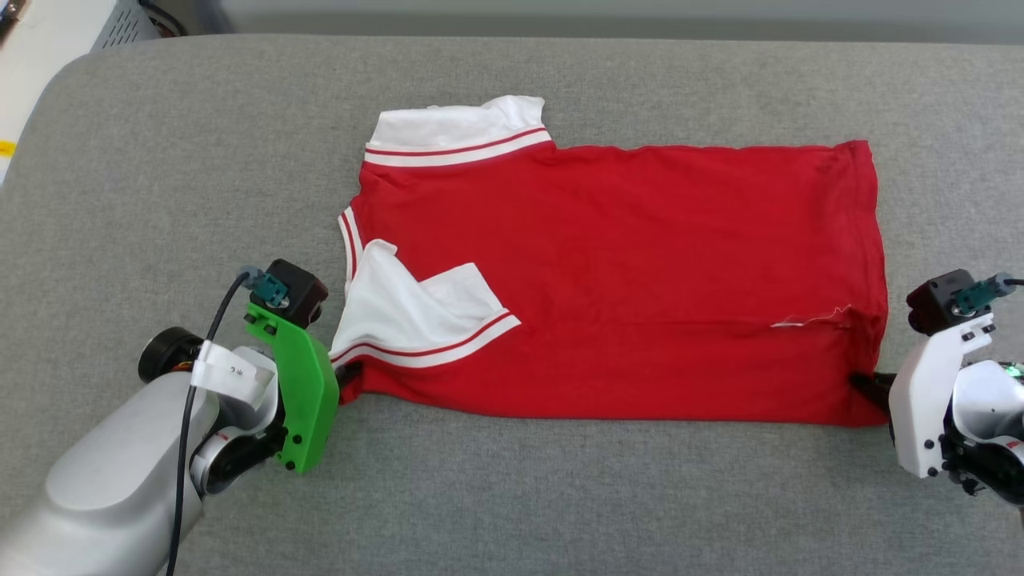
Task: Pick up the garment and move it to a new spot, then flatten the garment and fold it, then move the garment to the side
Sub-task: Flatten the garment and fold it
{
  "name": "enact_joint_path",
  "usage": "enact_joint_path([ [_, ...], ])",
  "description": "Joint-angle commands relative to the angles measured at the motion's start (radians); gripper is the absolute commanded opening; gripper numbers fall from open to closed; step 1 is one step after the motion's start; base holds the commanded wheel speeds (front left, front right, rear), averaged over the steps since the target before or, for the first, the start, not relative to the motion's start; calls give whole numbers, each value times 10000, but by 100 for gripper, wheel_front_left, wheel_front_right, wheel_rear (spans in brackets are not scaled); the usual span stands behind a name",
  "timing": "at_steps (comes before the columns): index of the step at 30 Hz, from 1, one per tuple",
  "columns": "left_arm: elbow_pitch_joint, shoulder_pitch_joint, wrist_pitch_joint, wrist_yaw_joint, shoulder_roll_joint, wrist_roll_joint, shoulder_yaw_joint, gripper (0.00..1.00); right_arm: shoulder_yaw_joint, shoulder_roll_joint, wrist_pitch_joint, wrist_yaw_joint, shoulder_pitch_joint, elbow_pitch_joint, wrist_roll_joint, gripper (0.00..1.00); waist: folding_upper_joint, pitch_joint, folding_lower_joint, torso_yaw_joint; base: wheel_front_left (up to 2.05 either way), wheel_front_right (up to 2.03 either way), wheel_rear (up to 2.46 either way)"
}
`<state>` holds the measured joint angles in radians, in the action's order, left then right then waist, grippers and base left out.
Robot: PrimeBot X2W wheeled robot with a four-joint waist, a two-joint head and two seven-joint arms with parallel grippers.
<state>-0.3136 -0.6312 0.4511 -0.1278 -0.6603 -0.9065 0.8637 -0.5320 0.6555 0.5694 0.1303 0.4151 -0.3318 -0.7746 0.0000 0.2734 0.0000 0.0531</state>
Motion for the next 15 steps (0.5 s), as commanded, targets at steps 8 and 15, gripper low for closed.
enact_joint_path([
  [8, 216, 603, -284, 108, -228, -105, -1, 0, 28, 249, -830, 4, -593, 433, -419, 0, 0, -902, 0, -133, 0, 0, 0],
  [15, 1141, 1420, -248, 457, -838, -293, 18, 0, 633, 640, -914, 4, -1493, 1407, -580, 0, 0, -1516, 0, -225, 0, 0, 0],
])
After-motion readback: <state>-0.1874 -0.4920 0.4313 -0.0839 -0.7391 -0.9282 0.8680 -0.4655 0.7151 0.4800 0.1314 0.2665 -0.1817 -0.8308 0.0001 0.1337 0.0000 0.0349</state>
